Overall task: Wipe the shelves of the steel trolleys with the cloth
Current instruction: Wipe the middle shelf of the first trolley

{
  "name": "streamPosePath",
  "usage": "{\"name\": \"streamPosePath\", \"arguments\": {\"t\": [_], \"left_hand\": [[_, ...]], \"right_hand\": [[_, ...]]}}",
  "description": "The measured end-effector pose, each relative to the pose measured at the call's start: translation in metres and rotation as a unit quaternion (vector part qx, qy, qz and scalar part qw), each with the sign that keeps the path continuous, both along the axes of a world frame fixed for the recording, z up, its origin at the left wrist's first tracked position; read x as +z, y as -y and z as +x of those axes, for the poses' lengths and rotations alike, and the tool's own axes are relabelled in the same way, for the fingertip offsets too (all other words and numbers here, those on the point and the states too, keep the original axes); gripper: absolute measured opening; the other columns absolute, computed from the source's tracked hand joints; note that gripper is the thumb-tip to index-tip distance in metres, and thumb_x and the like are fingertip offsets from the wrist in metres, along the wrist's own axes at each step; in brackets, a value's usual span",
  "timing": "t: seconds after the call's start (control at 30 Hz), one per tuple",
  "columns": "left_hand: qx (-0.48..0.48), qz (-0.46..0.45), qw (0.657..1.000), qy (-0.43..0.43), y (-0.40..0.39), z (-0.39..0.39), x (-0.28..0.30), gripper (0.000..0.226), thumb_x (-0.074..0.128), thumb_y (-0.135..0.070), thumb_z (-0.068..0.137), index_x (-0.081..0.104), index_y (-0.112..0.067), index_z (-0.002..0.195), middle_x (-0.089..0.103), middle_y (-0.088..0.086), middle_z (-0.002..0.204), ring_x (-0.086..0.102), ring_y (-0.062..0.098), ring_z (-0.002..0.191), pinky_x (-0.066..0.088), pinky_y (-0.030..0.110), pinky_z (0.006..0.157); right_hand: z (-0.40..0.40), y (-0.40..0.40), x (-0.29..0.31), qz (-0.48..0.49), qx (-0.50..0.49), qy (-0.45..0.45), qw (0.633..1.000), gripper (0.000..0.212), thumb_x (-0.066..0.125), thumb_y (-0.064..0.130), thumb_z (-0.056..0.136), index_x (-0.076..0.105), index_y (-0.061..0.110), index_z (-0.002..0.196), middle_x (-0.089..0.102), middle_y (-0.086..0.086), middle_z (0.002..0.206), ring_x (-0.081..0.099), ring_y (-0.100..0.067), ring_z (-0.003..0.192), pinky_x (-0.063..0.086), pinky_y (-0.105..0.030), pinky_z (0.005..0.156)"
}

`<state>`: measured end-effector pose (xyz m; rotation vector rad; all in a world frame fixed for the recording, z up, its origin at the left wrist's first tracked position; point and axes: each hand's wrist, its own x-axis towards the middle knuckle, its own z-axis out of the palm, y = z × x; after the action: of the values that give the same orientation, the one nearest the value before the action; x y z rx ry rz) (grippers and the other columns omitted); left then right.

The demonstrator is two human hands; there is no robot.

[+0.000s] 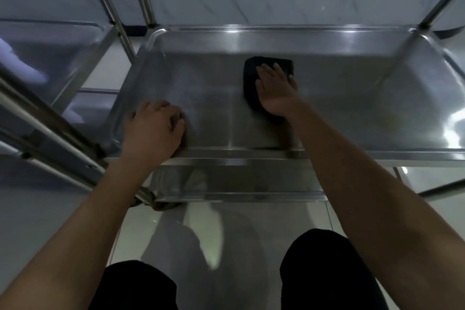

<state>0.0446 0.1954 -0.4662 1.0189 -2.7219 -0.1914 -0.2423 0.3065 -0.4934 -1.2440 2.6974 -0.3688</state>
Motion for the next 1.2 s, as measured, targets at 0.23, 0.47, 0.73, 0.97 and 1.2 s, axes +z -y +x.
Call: {"name": "streamPosePath", "arguments": {"t": [0.23, 0.47, 0.73, 0.97, 1.2], "left_hand": [[0.032, 0.002, 0.999, 0.026, 0.007, 0.040, -0.006, 0.037, 0.043, -0.045, 0.101, 0.059, -0.035, 0.132, 0.050, 0.001, 0.135, 0.042, 0.030, 0.130, 0.030, 0.050, 0.110], [0.007, -0.008, 0.999, 0.039, 0.012, 0.044, -0.008, 0.042, 0.037, -0.050, 0.100, 0.055, -0.038, 0.137, 0.051, -0.004, 0.137, 0.044, 0.027, 0.130, 0.035, 0.049, 0.108], [0.009, 0.011, 1.000, 0.026, 0.016, 0.046, -0.006, 0.039, 0.045, -0.049, 0.098, 0.057, -0.042, 0.134, 0.052, -0.008, 0.141, 0.047, 0.024, 0.130, 0.038, 0.047, 0.106], [0.029, 0.082, 0.996, 0.031, 0.009, 0.033, 0.001, 0.029, 0.054, -0.028, 0.094, 0.064, -0.030, 0.120, 0.049, 0.001, 0.136, 0.043, 0.032, 0.129, 0.037, 0.058, 0.106], [-0.022, 0.076, 0.996, -0.032, -0.039, -0.036, 0.017, 0.042, 0.055, -0.023, 0.090, 0.062, -0.032, 0.131, 0.049, 0.000, 0.146, 0.044, 0.028, 0.134, 0.039, 0.049, 0.109]], "right_hand": [[0.068, 0.094, 0.003, -0.021, 0.090, 0.008, 0.996, 0.053, 0.019, 0.036, 0.106, 0.019, 0.027, 0.158, 0.011, 0.009, 0.166, 0.001, -0.016, 0.154, 0.004, -0.049, 0.121], [0.122, 0.159, 0.011, -0.043, 0.193, 0.007, 0.980, 0.051, 0.025, 0.032, 0.106, 0.025, 0.023, 0.156, 0.020, 0.003, 0.165, 0.008, -0.023, 0.153, 0.009, -0.055, 0.120], [0.139, 0.179, 0.014, -0.036, 0.227, 0.009, 0.973, 0.051, 0.023, 0.034, 0.107, 0.026, 0.024, 0.156, 0.021, 0.002, 0.165, 0.009, -0.021, 0.153, 0.010, -0.053, 0.120], [0.099, 0.129, 0.016, -0.020, 0.155, 0.032, 0.987, 0.052, 0.023, 0.031, 0.107, 0.020, 0.023, 0.158, 0.014, 0.006, 0.166, 0.005, -0.019, 0.153, 0.009, -0.051, 0.122], [0.023, 0.036, 0.017, -0.015, 0.046, 0.028, 0.998, 0.050, 0.020, 0.033, 0.108, 0.019, 0.027, 0.158, 0.010, 0.011, 0.166, 0.002, -0.012, 0.153, 0.004, -0.044, 0.123]]}}
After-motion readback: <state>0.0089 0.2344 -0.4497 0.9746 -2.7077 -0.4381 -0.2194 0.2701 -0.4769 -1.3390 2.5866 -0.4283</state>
